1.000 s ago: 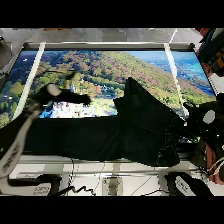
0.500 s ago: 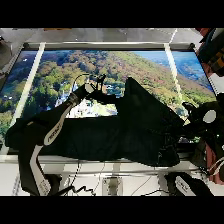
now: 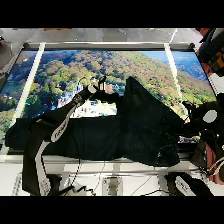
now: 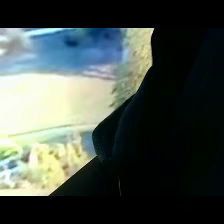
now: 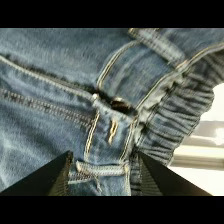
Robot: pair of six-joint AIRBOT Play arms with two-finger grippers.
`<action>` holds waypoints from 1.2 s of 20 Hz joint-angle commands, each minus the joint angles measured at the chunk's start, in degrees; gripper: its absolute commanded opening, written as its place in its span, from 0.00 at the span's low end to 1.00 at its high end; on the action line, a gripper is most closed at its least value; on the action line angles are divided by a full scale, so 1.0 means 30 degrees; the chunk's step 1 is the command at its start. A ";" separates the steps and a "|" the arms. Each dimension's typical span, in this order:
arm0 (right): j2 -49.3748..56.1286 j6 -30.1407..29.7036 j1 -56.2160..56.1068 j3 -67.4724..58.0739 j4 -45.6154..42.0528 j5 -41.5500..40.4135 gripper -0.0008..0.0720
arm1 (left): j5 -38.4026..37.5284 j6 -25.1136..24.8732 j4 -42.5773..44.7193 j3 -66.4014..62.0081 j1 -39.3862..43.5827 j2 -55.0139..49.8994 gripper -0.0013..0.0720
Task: Fold the clothes and pants, and hang the long-sleeved shirts on hangers.
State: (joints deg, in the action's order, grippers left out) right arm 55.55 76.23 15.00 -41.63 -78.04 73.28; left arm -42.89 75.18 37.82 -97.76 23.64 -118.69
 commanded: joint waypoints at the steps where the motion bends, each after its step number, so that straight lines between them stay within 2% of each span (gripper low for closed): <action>1: -0.0022 0.0437 0.0000 -0.0015 -0.0022 -0.1464 0.63 | 0.0437 -0.1297 0.0007 -0.1348 -0.0561 0.0765 0.04; 2: -0.0022 0.0437 0.0000 -0.0015 -0.0044 -0.1756 0.63 | 0.0459 -0.1712 0.0794 -0.1960 -0.0867 0.1392 0.04; 6: -0.0022 0.0452 0.0000 -0.0015 -0.0073 -0.3767 0.63 | 0.0532 -0.1698 0.5333 -0.4029 -0.2375 0.4299 0.04; 11: -0.0022 0.2463 0.0000 -0.0015 -0.0058 -0.6965 0.63 | 0.0058 -0.1698 0.9945 -0.4102 -0.4415 0.7563 0.05; 17: -0.0022 0.2769 0.0000 -0.0015 -0.0080 -0.7373 0.63 | -0.3942 -0.1690 1.1307 -0.4102 -0.6455 0.8429 0.05; 19: -0.0022 0.2769 0.0000 -0.0015 -0.0080 -0.7366 0.63 | -0.5952 -0.1275 1.3814 -0.4095 -0.6907 0.8415 0.04; 21: -0.0022 0.2769 0.0000 -0.0015 -0.0087 -0.7388 0.63 | -0.7621 0.0670 1.7580 -0.4087 -0.7002 0.8415 0.04; 22: -0.0022 0.2769 0.0000 -0.0015 -0.0080 -0.7453 0.63 | -0.7715 0.1027 1.8608 -0.4087 -0.7002 0.8459 0.04; 24: -0.0022 0.2769 0.0000 -0.0015 -0.0073 -0.7774 0.63 | -0.6849 0.1042 1.8666 -0.4102 -0.6980 0.8597 0.04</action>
State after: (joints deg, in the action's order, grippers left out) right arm 55.55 84.44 15.00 -41.65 -78.28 51.13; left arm -61.73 75.42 86.15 -109.97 3.18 -93.36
